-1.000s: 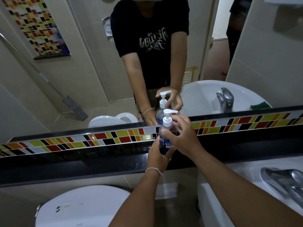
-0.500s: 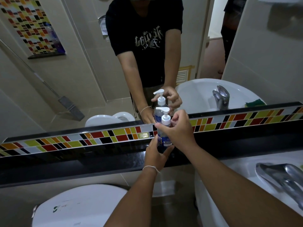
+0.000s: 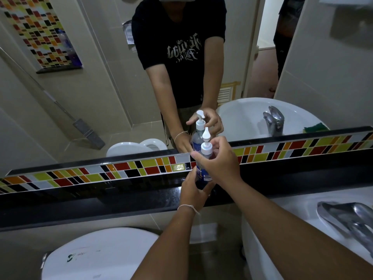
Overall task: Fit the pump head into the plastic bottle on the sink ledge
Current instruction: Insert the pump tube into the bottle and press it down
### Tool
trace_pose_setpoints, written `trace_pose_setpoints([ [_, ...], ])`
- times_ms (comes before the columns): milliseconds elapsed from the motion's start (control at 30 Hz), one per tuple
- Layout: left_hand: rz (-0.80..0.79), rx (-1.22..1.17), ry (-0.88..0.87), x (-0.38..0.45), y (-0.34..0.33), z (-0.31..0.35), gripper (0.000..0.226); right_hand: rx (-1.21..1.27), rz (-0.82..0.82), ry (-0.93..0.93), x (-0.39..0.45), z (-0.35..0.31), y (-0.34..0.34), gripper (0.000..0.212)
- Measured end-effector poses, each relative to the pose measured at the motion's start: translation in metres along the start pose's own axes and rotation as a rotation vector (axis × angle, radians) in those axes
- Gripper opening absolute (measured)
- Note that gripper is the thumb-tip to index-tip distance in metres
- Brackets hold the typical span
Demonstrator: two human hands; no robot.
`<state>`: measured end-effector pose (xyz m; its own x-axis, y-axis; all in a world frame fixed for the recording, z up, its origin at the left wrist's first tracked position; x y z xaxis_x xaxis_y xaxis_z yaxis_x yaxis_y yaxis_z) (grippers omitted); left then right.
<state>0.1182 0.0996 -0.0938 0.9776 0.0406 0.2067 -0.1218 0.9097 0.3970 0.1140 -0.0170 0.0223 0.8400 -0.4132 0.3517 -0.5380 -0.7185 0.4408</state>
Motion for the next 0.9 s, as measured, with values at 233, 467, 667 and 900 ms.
trace_pose_setpoints([
  [233,0.002,0.064,-0.002,0.002,-0.001,-0.003,0.053,0.036,0.002,0.060,-0.007,0.004,-0.007,0.035],
  [467,-0.002,0.044,-0.018,0.001,-0.001,-0.005,0.059,0.145,0.100,-0.051,-0.012,0.004,-0.006,0.046],
  [667,-0.025,0.005,-0.018,0.002,-0.001,-0.004,0.056,0.125,-0.280,0.065,0.008,0.011,0.004,0.050],
  [900,-0.151,-0.125,0.055,0.010,0.008,-0.007,0.054,0.130,-0.668,0.155,0.035,0.005,0.022,0.050],
])
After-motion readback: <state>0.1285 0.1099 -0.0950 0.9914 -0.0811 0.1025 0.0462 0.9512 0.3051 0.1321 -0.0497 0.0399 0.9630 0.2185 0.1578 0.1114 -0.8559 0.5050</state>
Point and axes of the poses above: each hand's wrist, its own x-axis towards the middle knuckle, its own y-axis out of the back of the hand, z = x × y, the point moved 4 cm from there along x, towards the middle knuckle, and after that the axes turned 8 degrees about z, right-handed, at the moved point
